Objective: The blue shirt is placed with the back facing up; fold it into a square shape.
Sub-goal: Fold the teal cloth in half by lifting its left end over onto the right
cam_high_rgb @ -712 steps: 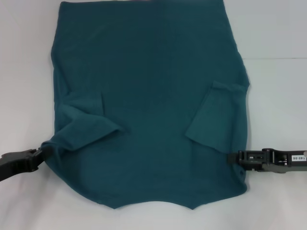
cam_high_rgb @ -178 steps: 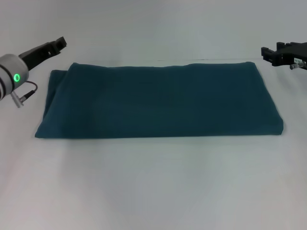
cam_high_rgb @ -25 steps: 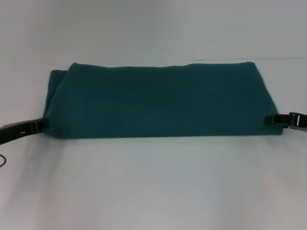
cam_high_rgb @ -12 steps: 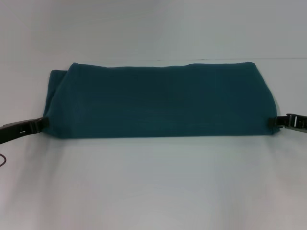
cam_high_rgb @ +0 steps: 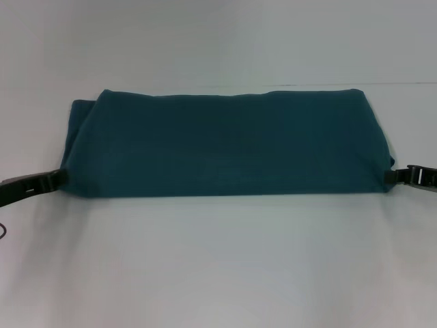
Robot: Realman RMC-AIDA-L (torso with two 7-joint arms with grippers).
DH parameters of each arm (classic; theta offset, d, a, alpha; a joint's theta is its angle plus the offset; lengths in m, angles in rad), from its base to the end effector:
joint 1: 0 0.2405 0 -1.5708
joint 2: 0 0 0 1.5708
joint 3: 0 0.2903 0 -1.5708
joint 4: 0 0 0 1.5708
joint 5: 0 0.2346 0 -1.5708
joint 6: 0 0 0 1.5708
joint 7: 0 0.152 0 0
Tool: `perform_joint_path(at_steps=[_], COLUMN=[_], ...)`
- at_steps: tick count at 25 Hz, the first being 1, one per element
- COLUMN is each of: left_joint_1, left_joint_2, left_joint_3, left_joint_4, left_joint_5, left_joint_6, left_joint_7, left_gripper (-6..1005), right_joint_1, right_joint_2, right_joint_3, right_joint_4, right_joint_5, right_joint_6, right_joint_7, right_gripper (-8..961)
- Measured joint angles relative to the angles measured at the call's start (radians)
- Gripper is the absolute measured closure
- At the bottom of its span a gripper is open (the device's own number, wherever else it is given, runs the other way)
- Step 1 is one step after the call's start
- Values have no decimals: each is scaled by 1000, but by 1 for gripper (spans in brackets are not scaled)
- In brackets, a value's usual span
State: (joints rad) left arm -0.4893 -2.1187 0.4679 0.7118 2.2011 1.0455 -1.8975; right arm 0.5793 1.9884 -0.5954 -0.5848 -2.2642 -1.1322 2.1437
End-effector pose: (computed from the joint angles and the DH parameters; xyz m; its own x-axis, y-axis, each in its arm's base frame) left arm -0.3962 0.3922 0.0094 0.3681 0.6624 0.6525 0.9257 -0.1952 -0.3241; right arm 0.3795 0.4145 0.0171 0.2780 -0.7993 -0.5328 -0.9578 -0.1882 -0.2175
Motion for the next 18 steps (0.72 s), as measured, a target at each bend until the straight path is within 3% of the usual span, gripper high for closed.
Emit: perform_joint_path(at_steps=[18], left_joint_1=[55], left_joint_2=[-6], left_joint_3=[-3], left_joint_4=[108], left_joint_5=[0], left_joint_6=[71], left_joint_7=[-45], left_gripper=[990], right_joint_1=[-38], right_joint_2=[0], right_joint_3=[50], right_joint_4=[-38], right_joint_5=[3], right_joint_6=[-72], right_joint_7=[-15], right_gripper=[932])
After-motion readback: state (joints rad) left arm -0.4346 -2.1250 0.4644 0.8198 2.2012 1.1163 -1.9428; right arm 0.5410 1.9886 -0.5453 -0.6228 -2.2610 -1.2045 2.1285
